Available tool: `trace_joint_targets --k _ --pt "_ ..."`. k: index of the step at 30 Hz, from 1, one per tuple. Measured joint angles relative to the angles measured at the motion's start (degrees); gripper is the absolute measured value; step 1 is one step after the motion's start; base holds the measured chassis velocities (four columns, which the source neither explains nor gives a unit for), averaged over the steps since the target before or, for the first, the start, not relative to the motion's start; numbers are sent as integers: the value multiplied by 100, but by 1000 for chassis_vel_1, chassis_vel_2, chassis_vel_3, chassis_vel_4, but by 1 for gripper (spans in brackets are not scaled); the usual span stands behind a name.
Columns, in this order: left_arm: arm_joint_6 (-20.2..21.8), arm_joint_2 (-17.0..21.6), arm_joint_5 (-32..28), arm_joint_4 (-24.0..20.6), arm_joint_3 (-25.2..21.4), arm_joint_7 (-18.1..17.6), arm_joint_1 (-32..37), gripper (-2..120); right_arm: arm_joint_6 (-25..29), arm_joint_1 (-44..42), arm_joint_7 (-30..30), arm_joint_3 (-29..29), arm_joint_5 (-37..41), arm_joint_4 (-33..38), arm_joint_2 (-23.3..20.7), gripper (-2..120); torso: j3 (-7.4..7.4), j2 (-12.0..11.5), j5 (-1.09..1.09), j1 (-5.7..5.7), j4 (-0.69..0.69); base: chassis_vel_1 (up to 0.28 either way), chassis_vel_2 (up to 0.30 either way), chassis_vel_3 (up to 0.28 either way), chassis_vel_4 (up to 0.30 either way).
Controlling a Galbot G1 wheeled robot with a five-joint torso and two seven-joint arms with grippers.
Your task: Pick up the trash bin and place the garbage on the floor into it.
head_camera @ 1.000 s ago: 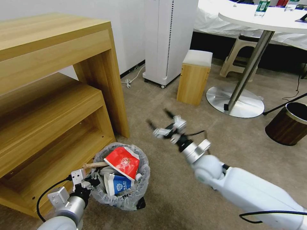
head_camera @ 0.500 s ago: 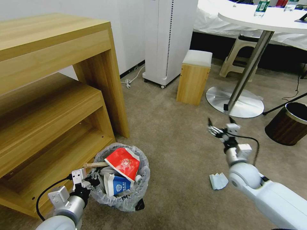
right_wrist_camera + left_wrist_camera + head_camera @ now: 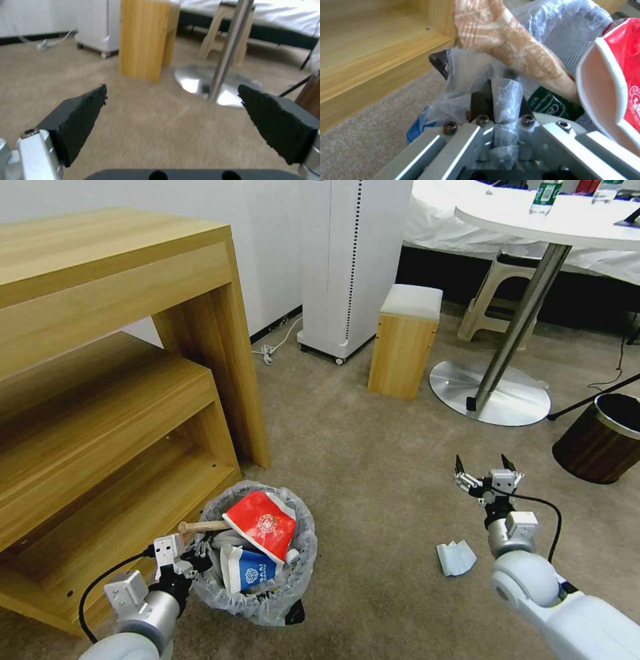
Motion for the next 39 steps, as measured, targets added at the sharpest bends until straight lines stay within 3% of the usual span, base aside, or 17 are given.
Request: trace_joint_targets --k 5,8,11,17,23,27,32,39 --pt "-13 13 4 9 21 27 -25 1 331 -396 -797 138 374 -28 -194 100 0 0 0 0 -1 0 0 0 0" --pt "-26 4 63 -9 41 59 9 1 1182 -568 -2076 278 522 -290 -312 100 0 0 -2 0 -1 0 0 0 0" --pt "-27 5 86 -42 33 76 44 1 1624 -647 -2610 331 475 -476 -340 100 1 0 0 0 -1 0 0 0 0" --pt "-41 4 143 -58 19 111 64 1 1813 -739 -2784 416 361 -550 -345 100 0 0 0 0 -1 0 0 0 0" --pt "-50 -35 204 -83 45 129 87 1 2075 -895 -3325 543 248 -770 -485 100 0 0 -1 0 -1 0 0 0 0" --pt "-63 -151 288 -78 89 162 85 1 2637 -888 -4337 486 65 -1515 -572 100 0 0 -1 0 -1 0 0 0 0" --pt "-90 -225 330 -35 94 185 88 1 2772 -1016 -4470 328 -3 -1901 -538 100 0 0 0 0 -1 0 0 0 0" --pt "-140 -267 329 64 98 233 54 1 2609 -885 -4054 -91 124 -2636 -343 100 0 0 1 0 -1 0 0 0 0"
